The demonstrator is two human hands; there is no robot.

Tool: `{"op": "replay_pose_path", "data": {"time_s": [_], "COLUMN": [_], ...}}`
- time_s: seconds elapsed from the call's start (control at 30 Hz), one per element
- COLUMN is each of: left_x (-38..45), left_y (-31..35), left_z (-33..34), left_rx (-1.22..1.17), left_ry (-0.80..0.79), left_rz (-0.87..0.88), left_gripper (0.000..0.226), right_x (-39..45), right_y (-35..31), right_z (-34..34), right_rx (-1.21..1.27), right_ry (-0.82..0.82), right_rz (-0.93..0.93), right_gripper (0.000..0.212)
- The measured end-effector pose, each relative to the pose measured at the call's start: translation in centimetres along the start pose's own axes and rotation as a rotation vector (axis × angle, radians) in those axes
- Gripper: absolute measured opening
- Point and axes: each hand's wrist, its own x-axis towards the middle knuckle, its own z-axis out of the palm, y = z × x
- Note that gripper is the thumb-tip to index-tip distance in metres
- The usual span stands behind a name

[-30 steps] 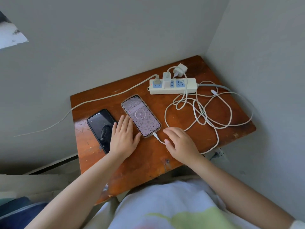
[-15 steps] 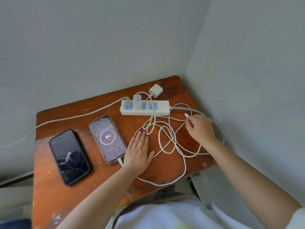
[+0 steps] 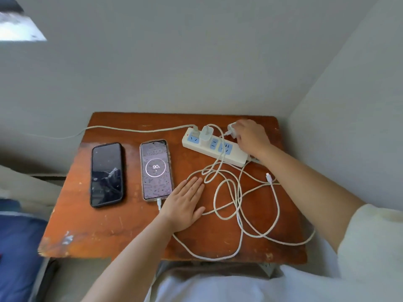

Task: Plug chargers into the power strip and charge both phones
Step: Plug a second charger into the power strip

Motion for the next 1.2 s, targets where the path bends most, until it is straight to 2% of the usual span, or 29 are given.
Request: {"op": "replay_pose_path", "data": {"time_s": [0.1, 0.17, 0.3, 0.4, 0.5, 0.63, 0.73, 0.8, 0.9, 0.97, 1.07, 1.2], "left_x": [0.0, 0.0, 0.0, 0.1, -0.2, -0.4, 0.3, 1.4, 4.0, 6.0, 8.4, 8.5], "left_y": [0.1, 0.0, 0.1, 0.1, 0.3, 0.3, 0.3, 0.5, 1.0, 1.2, 0.7, -0.3], "left_z": [0.1, 0.1, 0.0, -0.3, -1.4, -2.1, -3.4, -5.1, -7.7, -9.1, -9.8, -9.9], "left_rx": [-0.012, -0.013, -0.013, -0.046, -0.042, -0.263, -0.306, -0.337, -0.184, -0.067, 0.084, 0.075], "left_ry": [-0.007, -0.011, 0.029, 0.023, 0.097, 0.259, 0.402, 0.477, 0.558, 0.47, 0.369, 0.412], "left_rz": [-0.007, -0.009, -0.001, 0.0, 0.032, -0.064, -0.101, -0.072, 0.072, 0.121, 0.014, -0.008], "left_gripper": [0.062, 0.062, 0.061, 0.062, 0.061, 0.051, 0.048, 0.05, 0.052, 0.054, 0.054, 0.05], "right_x": [2.0, 2.5, 2.2, 1.1, -0.6, -2.5, -3.3, -3.6, -3.9, -3.9, -3.4, -2.7], "right_y": [0.2, 0.7, 1.5, 1.9, 1.7, 1.8, 2.1, 2.3, 2.1, 1.7, 1.0, 0.0], "right_z": [0.2, 0.1, -0.8, -1.9, -2.8, -2.9, -3.1, -3.3, -3.4, -3.5, -4.0, -4.1], "right_rx": [-0.116, -0.202, -0.244, -0.042, 0.25, 0.384, 0.512, 0.584, 0.639, 0.61, 0.575, 0.586], "right_ry": [-0.163, -0.222, -0.157, -0.057, -0.082, -0.158, -0.128, -0.103, -0.119, -0.108, -0.029, 0.033], "right_rz": [-0.086, -0.121, -0.144, -0.054, 0.055, 0.158, 0.225, 0.233, 0.222, 0.233, 0.252, 0.214], "right_gripper": [0.054, 0.053, 0.038, 0.038, 0.047, 0.041, 0.047, 0.04, 0.035, 0.038, 0.037, 0.033]}}
